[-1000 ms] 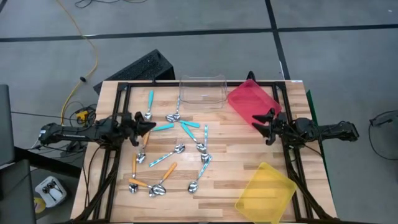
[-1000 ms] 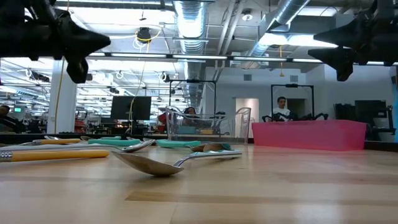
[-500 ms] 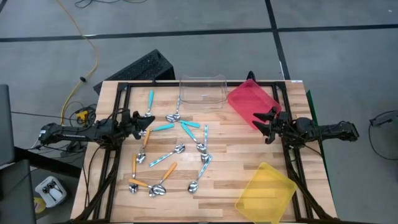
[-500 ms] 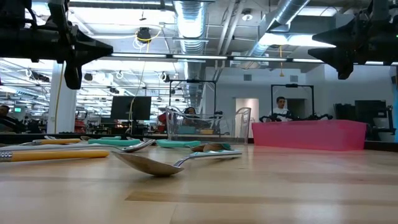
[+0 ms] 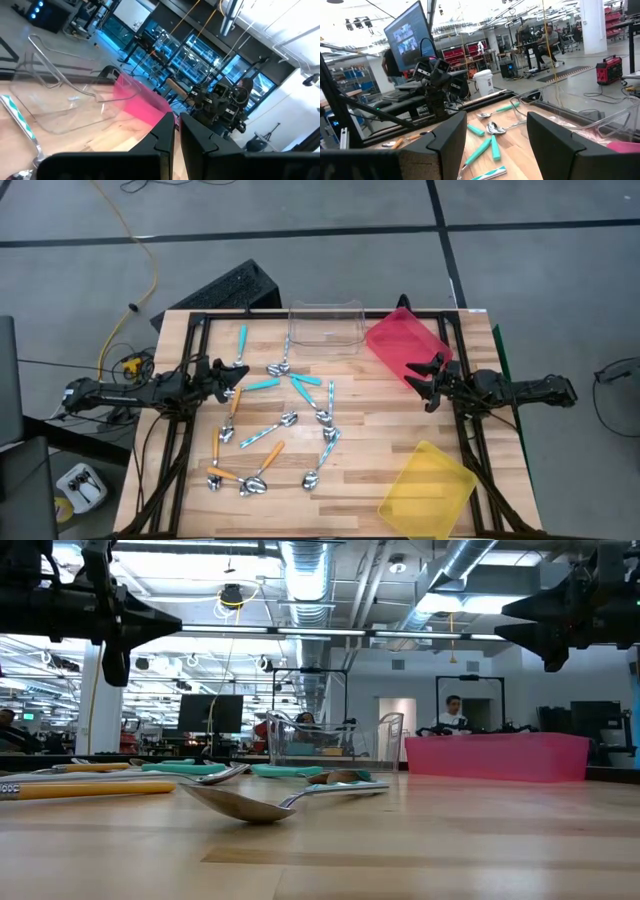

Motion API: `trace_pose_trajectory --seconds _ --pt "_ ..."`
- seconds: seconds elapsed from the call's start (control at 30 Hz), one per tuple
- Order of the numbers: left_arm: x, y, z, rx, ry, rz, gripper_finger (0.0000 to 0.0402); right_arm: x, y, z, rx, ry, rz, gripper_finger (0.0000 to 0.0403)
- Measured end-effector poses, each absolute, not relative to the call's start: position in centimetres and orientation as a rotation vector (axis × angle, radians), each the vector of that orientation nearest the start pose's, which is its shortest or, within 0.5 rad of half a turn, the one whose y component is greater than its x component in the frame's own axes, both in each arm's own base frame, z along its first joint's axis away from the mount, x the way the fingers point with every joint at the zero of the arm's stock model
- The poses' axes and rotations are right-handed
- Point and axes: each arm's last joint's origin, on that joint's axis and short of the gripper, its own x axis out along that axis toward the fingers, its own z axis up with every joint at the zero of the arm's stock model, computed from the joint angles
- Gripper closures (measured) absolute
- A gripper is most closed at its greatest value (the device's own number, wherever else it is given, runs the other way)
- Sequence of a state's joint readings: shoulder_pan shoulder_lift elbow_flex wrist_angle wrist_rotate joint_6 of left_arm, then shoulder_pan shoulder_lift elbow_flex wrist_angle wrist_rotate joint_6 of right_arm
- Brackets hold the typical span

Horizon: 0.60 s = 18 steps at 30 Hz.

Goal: Sort silverware by color (type)
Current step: Put the orange spoon into the yellow bin

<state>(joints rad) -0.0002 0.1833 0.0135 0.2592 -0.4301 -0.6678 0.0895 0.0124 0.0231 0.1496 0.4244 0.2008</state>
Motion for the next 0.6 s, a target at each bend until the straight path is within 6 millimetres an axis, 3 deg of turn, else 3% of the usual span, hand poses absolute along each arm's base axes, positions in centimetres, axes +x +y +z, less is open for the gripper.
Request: trace_pose_trajectory --seconds 0.3,0.43,0.6 --pt "10.6 1.1 18.3 -0.648 -0.263 0.334 0.0376 9.4 -0.4 18.5 0.240 -0.191 -0.320 0.0171" --pt "10.5 0.9 19.3 -0.578 -0.312 0.243 0.0337 9.3 -0.4 18.6 0.237 -0.208 -0.338 0.0171" --pt "10.1 0.6 21.9 -0.490 -0.361 0.142 0.0260 9.1 -0.5 19.7 0.184 -0.285 -0.350 0.0163"
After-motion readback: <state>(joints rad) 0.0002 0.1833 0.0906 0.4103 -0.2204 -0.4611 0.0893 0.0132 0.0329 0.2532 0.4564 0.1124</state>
